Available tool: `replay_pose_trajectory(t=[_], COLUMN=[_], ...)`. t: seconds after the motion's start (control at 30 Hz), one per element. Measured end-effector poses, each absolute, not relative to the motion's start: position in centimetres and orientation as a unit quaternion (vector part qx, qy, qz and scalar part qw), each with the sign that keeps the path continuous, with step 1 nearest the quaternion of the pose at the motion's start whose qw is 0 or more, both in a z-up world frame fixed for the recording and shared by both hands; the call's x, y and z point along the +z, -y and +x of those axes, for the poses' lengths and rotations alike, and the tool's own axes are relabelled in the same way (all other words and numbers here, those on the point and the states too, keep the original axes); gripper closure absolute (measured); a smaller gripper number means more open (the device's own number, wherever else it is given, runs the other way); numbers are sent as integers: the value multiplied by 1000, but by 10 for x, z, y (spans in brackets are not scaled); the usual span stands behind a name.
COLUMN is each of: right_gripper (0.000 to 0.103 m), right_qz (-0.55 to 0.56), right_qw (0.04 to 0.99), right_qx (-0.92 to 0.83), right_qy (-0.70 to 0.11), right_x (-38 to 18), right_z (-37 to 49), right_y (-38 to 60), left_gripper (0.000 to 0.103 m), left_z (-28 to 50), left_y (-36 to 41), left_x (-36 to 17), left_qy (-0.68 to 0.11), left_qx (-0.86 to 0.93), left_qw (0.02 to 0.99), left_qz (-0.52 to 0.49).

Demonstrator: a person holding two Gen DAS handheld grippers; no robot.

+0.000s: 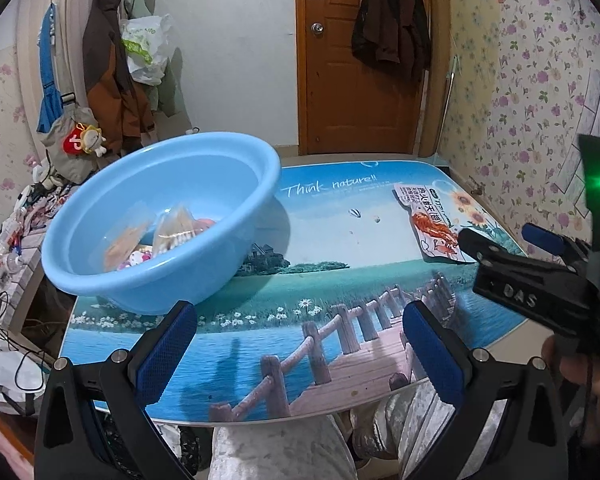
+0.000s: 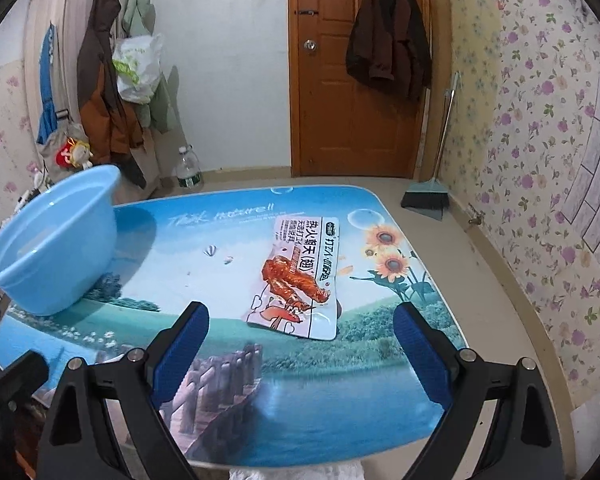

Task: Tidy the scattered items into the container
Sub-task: 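Move the right gripper toward the snack packet on the table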

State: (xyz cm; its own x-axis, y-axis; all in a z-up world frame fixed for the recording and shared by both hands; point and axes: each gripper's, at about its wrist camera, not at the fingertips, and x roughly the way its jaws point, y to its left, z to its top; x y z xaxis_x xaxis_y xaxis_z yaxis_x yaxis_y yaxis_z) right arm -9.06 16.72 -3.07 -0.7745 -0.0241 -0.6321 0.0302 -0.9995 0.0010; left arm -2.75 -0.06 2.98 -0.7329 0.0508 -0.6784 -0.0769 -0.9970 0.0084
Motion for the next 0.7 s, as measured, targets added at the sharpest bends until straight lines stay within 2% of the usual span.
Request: replay_pose_trajectory(t=[0.7], right_gripper=[9], right_qz=[405], right_qw=[-4], right_qx=[-913], right_qy=[-44], right_x=[-66], right_z=[-178], right_y=[-167], left_gripper=[0], left_z=[-49], left_y=[8], left_x=[7], left_qy=[0], left_qx=[920], left_qw=[35], left_qz=[-391])
